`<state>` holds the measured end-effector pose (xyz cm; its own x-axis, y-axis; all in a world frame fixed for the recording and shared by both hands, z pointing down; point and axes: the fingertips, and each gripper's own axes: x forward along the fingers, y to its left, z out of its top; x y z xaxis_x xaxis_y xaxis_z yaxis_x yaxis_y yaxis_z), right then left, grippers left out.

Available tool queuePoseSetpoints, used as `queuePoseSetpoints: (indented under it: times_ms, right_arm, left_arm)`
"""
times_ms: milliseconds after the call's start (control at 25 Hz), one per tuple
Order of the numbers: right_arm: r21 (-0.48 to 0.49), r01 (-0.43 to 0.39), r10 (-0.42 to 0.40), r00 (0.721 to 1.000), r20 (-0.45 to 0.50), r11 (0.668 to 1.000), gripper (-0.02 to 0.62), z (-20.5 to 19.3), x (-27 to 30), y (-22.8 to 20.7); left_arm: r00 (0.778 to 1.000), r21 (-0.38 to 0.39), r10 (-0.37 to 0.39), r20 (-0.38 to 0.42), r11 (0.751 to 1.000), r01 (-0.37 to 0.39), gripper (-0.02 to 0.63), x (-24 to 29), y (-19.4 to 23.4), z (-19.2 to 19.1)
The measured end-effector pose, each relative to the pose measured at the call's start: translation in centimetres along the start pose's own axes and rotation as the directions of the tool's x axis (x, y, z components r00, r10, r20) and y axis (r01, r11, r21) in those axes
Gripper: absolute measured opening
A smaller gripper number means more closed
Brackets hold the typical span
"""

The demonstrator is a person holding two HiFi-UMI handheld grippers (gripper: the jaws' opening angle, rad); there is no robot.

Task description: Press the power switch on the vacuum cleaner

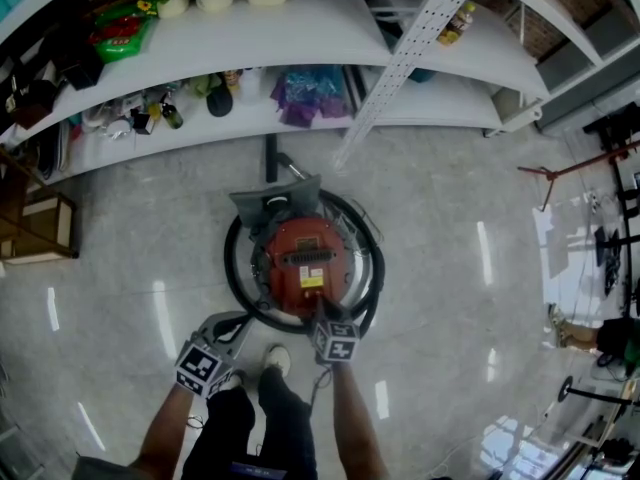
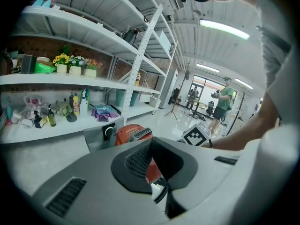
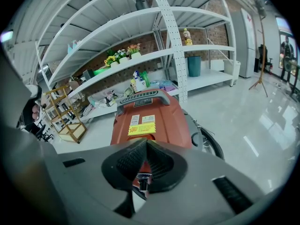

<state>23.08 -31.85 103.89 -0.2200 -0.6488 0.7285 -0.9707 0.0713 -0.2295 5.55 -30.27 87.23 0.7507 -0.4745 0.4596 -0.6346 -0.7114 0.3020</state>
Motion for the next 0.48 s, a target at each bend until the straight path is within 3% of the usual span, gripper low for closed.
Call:
queuePoseSetpoints:
  times_ms: [480]
  right_arm:
    - [0.002,0.011,-0.011,1.0,-0.011,1.0,0.012,0.12,0.08,-0.09]
  left_arm:
    - [1.0,-0.013,0.004,0.006,1.0,-0.004,0.006,-0.35,0.05,-0.19]
